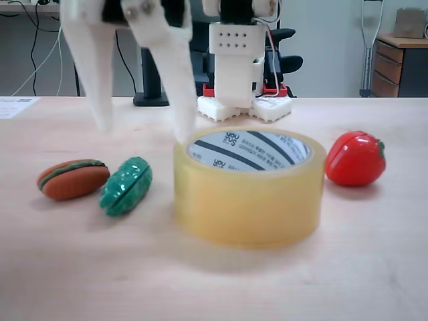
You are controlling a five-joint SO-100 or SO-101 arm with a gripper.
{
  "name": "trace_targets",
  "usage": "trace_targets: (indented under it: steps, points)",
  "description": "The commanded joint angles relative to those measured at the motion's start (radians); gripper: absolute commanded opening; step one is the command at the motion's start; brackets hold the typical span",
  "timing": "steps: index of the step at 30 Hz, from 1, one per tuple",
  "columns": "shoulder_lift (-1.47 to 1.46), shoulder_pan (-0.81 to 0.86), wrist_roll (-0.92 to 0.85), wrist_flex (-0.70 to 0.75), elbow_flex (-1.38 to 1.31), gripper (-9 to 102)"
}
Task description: Grasp a cucumber and put it in the hole.
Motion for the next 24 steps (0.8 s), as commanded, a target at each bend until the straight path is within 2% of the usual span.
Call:
trace_targets:
  steps: [1, 11, 24]
  points:
    - [0.14, 0.011, -0.075, 0.014, 0.051, 27]
    - [0.137, 0.048, -0.106, -0.044, 0.11, 26]
    - [0.23, 0.055, -0.106, -0.041, 0.052, 29]
